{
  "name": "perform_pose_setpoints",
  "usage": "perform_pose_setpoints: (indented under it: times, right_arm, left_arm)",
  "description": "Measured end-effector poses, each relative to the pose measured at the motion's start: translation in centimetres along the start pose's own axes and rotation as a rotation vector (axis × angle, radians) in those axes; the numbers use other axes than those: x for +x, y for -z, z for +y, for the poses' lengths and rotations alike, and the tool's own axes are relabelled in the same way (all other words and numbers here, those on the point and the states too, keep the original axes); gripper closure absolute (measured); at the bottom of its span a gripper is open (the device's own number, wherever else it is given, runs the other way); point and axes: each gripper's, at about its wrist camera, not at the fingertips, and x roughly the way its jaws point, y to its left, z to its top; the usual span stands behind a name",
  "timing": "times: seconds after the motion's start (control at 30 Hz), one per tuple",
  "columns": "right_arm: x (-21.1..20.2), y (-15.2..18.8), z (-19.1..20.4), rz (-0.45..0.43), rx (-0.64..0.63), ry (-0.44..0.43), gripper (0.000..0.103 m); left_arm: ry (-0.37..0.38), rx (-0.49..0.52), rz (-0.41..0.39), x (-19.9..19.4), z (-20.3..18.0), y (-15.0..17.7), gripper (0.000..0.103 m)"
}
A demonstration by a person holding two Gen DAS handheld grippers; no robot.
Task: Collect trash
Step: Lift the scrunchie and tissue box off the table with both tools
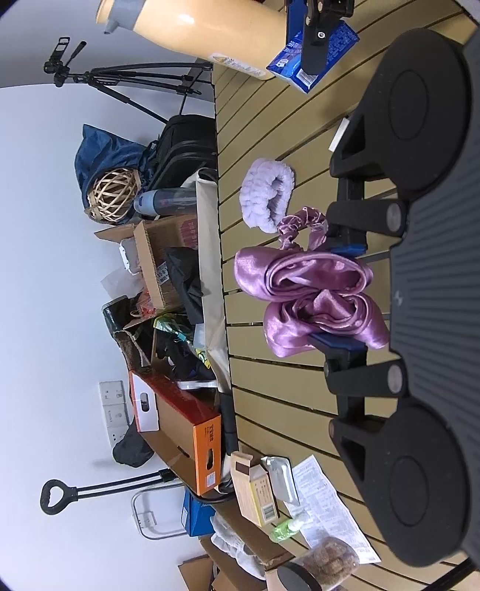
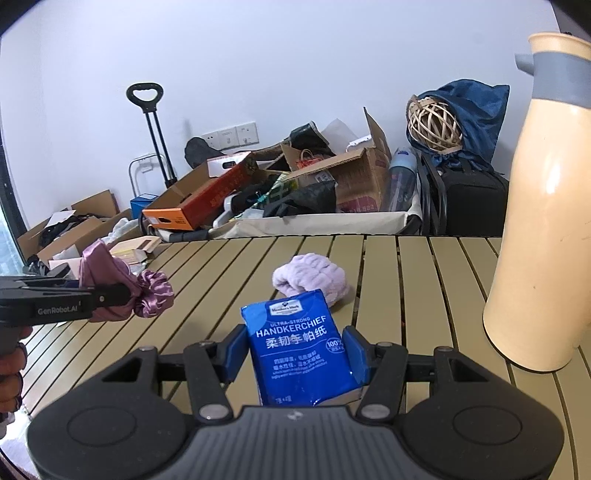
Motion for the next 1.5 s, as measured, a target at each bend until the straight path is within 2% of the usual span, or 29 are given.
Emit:
perform_pose_setpoints:
  times: [0.57, 1.5]
  right_arm:
    - [-6.3, 2.4, 3.3, 0.000, -0.033, -0.032, 0.048]
    - [-16.1, 11.4, 7.8, 0.056, -0.059, -0.056, 0.048]
  left_arm:
    - [0.023, -0.036, -0.012, -7.7, -0.9, 3.6, 0.064]
    - [0.069, -0.071, -0.007, -19.7, -4.1, 13.3, 0.064]
